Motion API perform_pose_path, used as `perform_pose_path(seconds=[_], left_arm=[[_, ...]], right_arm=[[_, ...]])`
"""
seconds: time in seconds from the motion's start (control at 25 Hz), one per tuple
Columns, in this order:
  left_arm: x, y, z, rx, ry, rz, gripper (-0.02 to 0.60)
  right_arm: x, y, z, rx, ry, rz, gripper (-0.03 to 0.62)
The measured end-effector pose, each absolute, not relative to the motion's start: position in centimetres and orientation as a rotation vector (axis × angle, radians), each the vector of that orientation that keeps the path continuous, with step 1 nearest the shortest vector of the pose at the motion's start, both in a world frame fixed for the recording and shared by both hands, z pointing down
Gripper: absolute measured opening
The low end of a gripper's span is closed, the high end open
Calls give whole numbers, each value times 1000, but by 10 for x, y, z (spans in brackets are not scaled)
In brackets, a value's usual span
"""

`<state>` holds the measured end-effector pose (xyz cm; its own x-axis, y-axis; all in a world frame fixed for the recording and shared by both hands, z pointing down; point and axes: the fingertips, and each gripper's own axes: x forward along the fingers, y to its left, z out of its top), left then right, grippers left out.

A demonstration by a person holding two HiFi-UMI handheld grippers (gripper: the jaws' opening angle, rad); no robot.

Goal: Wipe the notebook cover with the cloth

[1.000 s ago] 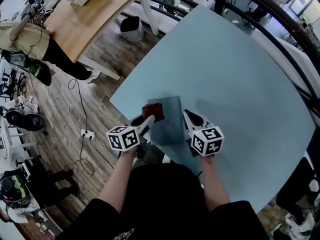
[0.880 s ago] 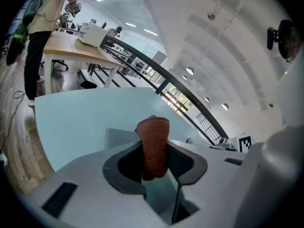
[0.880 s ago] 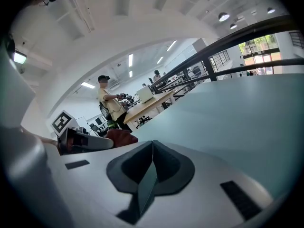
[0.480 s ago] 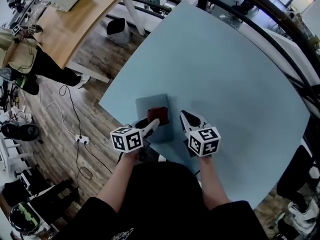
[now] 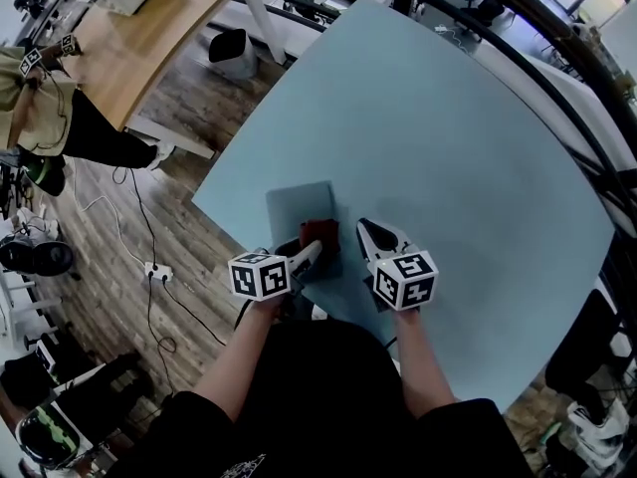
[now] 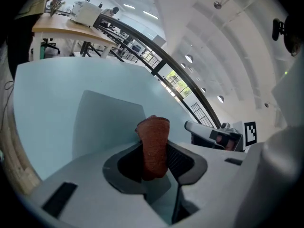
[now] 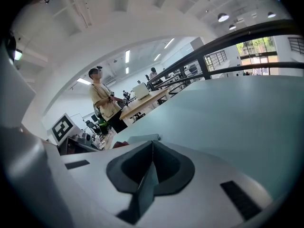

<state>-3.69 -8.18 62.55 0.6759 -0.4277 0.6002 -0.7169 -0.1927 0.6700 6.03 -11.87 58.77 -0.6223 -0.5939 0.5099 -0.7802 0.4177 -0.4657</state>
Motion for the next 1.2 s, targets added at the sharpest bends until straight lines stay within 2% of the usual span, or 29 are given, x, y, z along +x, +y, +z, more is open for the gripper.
perform_pose_path(seconds=[0.64,1.2], left_arm=[[-108,-73,627,1744,-1072,334,133],[-165,-54,627,1665,-1197,333,133]], right_arm=[[-2,-118,591,973,-2466,982,8],[-28,-117,597,886,-2486,977,8]])
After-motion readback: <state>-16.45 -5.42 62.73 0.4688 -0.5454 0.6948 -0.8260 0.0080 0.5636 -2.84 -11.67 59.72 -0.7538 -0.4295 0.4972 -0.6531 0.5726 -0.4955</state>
